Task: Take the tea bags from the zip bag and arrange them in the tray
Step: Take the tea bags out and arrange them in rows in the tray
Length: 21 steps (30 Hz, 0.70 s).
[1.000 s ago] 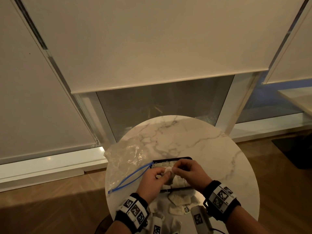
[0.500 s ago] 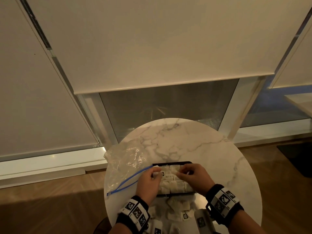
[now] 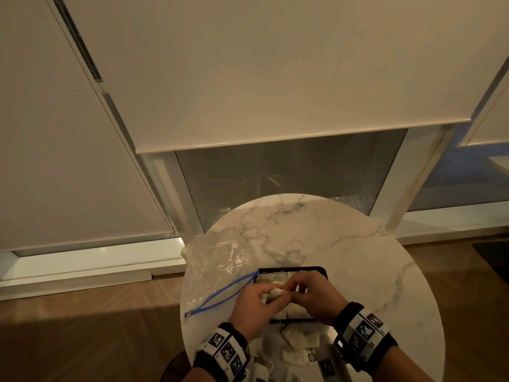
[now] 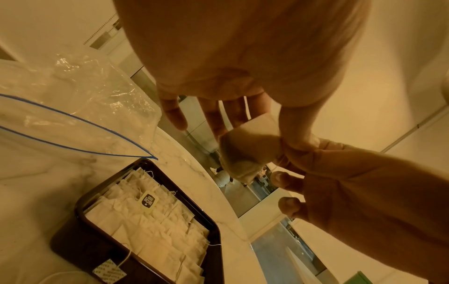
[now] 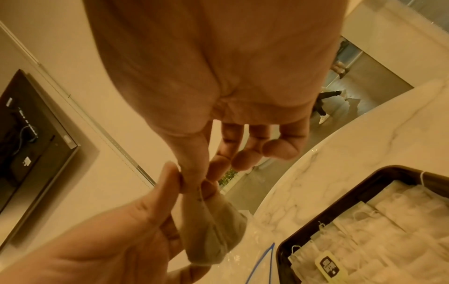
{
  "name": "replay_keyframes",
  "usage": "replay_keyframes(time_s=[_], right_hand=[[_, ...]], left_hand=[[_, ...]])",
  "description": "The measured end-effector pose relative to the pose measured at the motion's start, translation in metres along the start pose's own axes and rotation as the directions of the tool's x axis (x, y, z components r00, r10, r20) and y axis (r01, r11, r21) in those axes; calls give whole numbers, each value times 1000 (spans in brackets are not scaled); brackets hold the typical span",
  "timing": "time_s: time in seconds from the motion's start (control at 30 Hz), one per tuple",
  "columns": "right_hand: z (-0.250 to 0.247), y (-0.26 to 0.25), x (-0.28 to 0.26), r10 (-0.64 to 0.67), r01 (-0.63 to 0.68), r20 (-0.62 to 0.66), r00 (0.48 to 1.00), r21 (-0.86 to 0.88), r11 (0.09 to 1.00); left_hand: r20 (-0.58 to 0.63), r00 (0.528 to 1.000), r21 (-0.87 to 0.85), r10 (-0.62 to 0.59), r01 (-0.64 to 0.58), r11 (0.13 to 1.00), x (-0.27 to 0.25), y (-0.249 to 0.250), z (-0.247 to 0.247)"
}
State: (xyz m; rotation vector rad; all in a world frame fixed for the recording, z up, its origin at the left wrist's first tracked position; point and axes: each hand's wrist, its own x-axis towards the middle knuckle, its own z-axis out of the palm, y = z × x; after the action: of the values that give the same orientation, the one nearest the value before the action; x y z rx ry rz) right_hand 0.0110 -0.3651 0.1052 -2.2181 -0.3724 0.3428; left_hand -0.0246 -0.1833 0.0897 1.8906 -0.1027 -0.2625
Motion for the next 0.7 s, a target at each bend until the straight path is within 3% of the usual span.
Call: replay_keyframes(time_s=[0.23, 0.47, 0.7], right_hand=[[4, 6, -3, -11, 16, -44, 999, 119, 993], [2, 4, -10, -7, 17, -159, 987, 64, 998], [2, 7, -10, -41, 47, -42, 998, 142, 989]], left_hand=[[19, 998, -31, -65, 66, 997, -2, -4, 0], [39, 996, -34, -85, 86, 996, -2, 1, 2], [24, 999, -74, -25, 27, 997, -4, 5, 6]])
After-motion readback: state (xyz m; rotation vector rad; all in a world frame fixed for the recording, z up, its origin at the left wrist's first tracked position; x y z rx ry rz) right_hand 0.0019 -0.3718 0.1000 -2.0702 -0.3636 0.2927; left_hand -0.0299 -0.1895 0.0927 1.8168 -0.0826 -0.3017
